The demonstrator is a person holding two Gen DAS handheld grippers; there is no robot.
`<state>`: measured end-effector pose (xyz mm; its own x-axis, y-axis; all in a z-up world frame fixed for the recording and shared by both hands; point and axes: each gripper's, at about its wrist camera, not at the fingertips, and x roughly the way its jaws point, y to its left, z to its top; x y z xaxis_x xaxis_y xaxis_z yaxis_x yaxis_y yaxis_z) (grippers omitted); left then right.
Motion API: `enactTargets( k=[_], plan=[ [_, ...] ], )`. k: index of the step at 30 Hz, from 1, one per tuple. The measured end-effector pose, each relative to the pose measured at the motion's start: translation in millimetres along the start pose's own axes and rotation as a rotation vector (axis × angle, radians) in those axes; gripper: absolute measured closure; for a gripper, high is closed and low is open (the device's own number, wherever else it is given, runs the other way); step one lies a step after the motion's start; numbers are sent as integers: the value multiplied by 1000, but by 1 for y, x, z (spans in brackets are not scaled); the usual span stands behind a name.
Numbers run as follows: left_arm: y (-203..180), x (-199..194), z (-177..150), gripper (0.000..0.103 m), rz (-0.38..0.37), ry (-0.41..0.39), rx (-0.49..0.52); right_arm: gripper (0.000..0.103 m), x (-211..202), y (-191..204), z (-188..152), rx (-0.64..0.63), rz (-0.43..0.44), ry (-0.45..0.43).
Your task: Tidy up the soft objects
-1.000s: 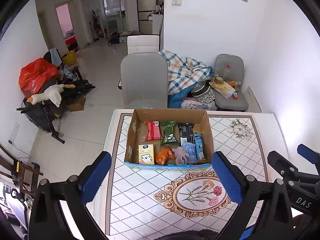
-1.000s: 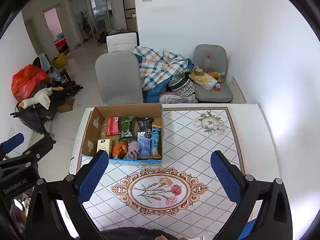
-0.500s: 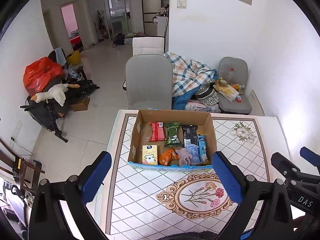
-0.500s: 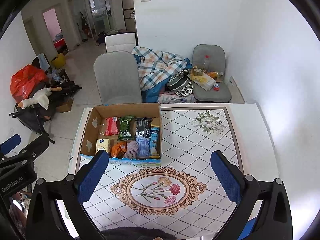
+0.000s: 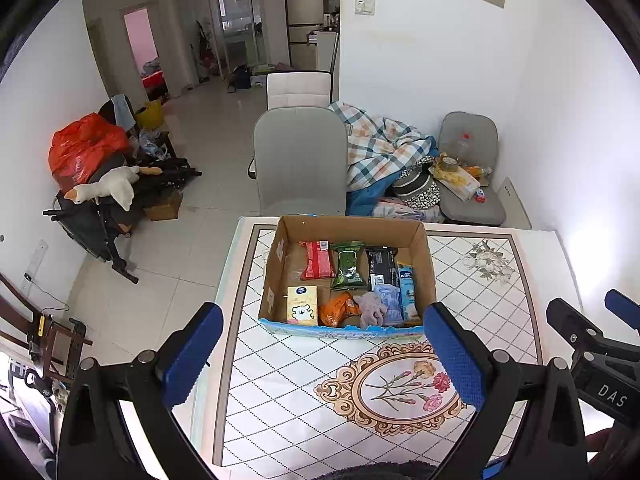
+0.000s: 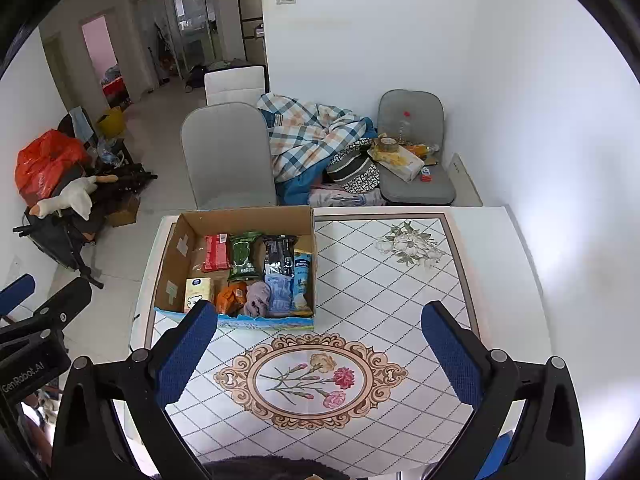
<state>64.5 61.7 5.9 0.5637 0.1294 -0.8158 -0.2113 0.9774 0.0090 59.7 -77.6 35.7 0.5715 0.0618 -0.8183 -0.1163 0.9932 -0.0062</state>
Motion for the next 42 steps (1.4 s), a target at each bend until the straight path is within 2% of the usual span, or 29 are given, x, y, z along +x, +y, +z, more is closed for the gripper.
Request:
enactTargets(
  k=[36,42],
  plan=[
    [9,-1,-2,0,7,2,-6,0,-7,-1,2,-11,-31,-8],
    [12,-3,-12,0,5,3,-4,0,-8,-1,0,-9,-24,-4]
  ],
)
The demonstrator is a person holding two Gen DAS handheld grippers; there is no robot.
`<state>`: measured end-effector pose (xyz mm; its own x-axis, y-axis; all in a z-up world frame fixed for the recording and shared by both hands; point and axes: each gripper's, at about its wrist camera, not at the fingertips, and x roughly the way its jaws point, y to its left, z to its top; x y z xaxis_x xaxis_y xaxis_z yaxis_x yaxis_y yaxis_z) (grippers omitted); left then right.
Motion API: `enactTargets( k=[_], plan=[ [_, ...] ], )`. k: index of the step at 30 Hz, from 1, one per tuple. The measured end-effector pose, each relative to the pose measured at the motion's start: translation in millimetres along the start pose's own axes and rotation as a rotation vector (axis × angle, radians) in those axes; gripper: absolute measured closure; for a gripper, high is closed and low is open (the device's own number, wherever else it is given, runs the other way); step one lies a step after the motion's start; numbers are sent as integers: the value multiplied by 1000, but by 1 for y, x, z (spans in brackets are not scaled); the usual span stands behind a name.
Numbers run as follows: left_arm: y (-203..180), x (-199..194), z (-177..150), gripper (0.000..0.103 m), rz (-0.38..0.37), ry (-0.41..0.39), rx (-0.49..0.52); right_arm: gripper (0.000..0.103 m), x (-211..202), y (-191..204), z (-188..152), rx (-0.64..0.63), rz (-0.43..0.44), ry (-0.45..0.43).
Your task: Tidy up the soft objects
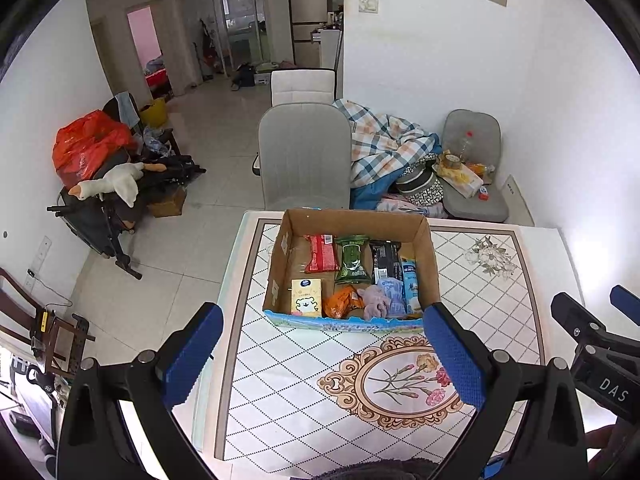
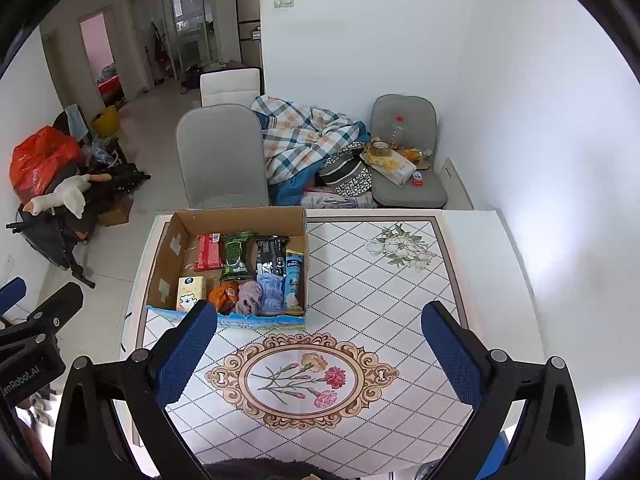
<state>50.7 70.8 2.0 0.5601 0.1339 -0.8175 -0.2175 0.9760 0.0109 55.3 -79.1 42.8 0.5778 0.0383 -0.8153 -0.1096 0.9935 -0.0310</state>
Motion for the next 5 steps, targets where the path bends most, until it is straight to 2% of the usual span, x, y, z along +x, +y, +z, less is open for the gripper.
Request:
enactTargets(
  k=[5],
  plan=[
    [-1,-2,-7,0,-3,1,3,0,0,0,-4,-1,-3,3]
  ],
)
